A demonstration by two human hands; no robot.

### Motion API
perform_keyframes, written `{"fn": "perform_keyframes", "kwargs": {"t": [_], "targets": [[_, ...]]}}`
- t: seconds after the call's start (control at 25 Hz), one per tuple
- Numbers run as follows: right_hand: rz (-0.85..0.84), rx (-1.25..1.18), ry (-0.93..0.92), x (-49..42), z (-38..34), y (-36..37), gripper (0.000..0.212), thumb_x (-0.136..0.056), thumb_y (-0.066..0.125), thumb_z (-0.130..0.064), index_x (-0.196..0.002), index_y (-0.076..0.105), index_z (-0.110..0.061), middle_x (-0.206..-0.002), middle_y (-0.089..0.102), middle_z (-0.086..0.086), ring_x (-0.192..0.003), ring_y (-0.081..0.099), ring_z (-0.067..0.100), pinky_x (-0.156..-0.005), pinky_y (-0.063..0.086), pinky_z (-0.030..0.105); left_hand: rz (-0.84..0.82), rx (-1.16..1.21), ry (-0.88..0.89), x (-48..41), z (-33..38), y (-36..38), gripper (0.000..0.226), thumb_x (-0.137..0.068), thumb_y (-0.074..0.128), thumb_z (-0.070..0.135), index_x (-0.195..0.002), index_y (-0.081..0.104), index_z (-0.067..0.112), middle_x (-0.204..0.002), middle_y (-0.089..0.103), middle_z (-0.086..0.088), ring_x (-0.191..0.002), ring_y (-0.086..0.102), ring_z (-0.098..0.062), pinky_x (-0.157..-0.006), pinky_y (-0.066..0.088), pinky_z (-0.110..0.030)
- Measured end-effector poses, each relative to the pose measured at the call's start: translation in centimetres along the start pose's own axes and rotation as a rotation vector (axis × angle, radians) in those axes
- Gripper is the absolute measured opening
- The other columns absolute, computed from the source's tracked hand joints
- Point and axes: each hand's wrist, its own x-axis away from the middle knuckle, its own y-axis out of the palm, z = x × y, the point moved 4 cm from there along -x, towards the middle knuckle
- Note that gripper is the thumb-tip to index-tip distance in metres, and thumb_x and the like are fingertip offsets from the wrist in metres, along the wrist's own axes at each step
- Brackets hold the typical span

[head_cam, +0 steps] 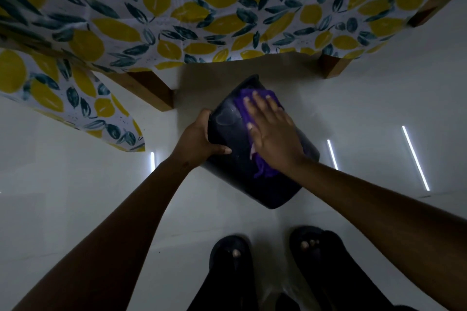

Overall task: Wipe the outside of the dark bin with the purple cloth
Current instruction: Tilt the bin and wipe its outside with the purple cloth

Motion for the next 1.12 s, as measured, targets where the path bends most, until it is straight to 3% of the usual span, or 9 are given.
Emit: {"fn": "perform_keyframes", "kwargs": {"t": [0.12, 0.2, 0.32, 0.48, 0.52, 0.72, 0.8, 0.92, 1.12], "targets": [[0.011, -0.036, 0.162, 3.4, 2.8, 0.5, 0.058, -0.099, 0.027, -0.038, -0.154, 0.016, -0.021, -0.161, 0.021, 0.004, -0.148, 0.021, 0.026, -0.113, 0.034, 0.05, 0.004, 0.007, -0.02, 0.4, -0.7, 0.0, 0.073, -0.065, 0.087, 0.016, -0.118, 0.038, 0.026, -0.124, 0.056, 0.003, -0.109, 0.053, -0.014, -0.087, 0.05, -0.026], [-0.017, 0.113, 0.01, 6.8, 1.0, 1.1, 0.061, -0.098, 0.03, -0.038, -0.154, 0.01, -0.023, -0.162, 0.018, 0.005, -0.148, 0.02, 0.03, -0.113, 0.033, 0.052, -0.002, 0.005, -0.033, 0.6, -1.5, 0.1, 0.072, -0.065, 0.087, 0.015, -0.116, 0.037, 0.028, -0.121, 0.055, 0.006, -0.108, 0.051, -0.012, -0.083, 0.047, -0.021], [-0.029, 0.193, -0.215, 4.7, -0.7, 1.4, 0.059, -0.1, 0.027, -0.039, -0.154, 0.008, -0.027, -0.163, 0.013, 0.001, -0.149, 0.014, 0.03, -0.117, 0.018, 0.048, -0.011, 0.015, -0.037, 0.9, -2.0, 0.1, 0.071, -0.065, 0.086, 0.014, -0.114, 0.037, 0.028, -0.113, 0.055, 0.011, -0.105, 0.053, -0.011, -0.077, 0.047, -0.013], [0.002, -0.257, 0.187, -0.3, 2.9, 1.0, 0.055, -0.1, 0.027, -0.037, -0.152, 0.022, -0.021, -0.159, 0.027, 0.006, -0.145, 0.029, 0.025, -0.116, 0.031, 0.046, 0.046, 0.055, -0.074, 2.6, -3.4, 0.1, 0.071, -0.064, 0.087, 0.016, -0.113, 0.038, 0.027, -0.11, 0.056, 0.009, -0.102, 0.056, -0.014, -0.072, 0.047, -0.014], [0.004, -0.268, 0.218, 0.8, 3.5, 1.3, 0.056, -0.1, 0.027, -0.037, -0.153, 0.022, -0.021, -0.159, 0.027, 0.005, -0.145, 0.029, 0.024, -0.115, 0.032, 0.045, 0.055, 0.047, -0.091, 3.3, -4.0, 0.2, 0.071, -0.063, 0.088, 0.016, -0.113, 0.038, 0.027, -0.108, 0.056, 0.009, -0.1, 0.057, -0.013, -0.071, 0.047, -0.014], [-0.02, 0.118, -0.136, 6.4, 0.0, 2.3, 0.062, -0.098, 0.031, -0.038, -0.154, 0.009, -0.025, -0.163, 0.014, 0.003, -0.149, 0.014, 0.031, -0.117, 0.026, 0.05, -0.046, 0.04, -0.131, 3.6, -5.1, -0.5, 0.074, -0.061, 0.091, 0.021, -0.116, 0.042, 0.019, -0.113, 0.057, 0.01, -0.103, 0.059, -0.009, -0.077, 0.054, -0.017], [-0.018, 0.17, -0.193, 6.9, -1.4, 2.6, 0.063, -0.098, 0.034, -0.037, -0.155, 0.009, -0.027, -0.164, 0.01, 0.002, -0.149, 0.012, 0.032, -0.118, 0.021, 0.049, -0.037, 0.014, -0.077, 2.3, -3.4, -0.5, 0.088, -0.056, 0.092, 0.03, -0.128, 0.043, 0.017, -0.127, 0.056, 0.003, -0.116, 0.055, -0.014, -0.091, 0.052, -0.028], [-0.023, 0.134, -0.21, 5.7, -2.4, 2.5, 0.061, -0.1, 0.035, -0.036, -0.155, 0.01, -0.027, -0.164, 0.009, 0.001, -0.15, 0.011, 0.03, -0.118, 0.019, 0.048, 0.066, -0.11, -0.013, 0.7, -0.5, -0.3, 0.093, -0.056, 0.091, 0.031, -0.132, 0.04, 0.015, -0.134, 0.053, -0.003, -0.121, 0.051, -0.018, -0.093, 0.044, -0.026], [-0.02, -0.242, 0.201, -0.9, 1.8, 1.2, 0.06, -0.097, 0.024, -0.039, -0.152, 0.025, -0.014, -0.159, 0.028, 0.01, -0.145, 0.028, 0.028, -0.114, 0.033, 0.048, 0.08, -0.139, -0.033, 0.3, -0.2, -0.5, 0.091, -0.056, 0.091, 0.031, -0.13, 0.039, 0.016, -0.13, 0.055, -0.002, -0.112, 0.053, -0.016, -0.088, 0.042, -0.022]]}}
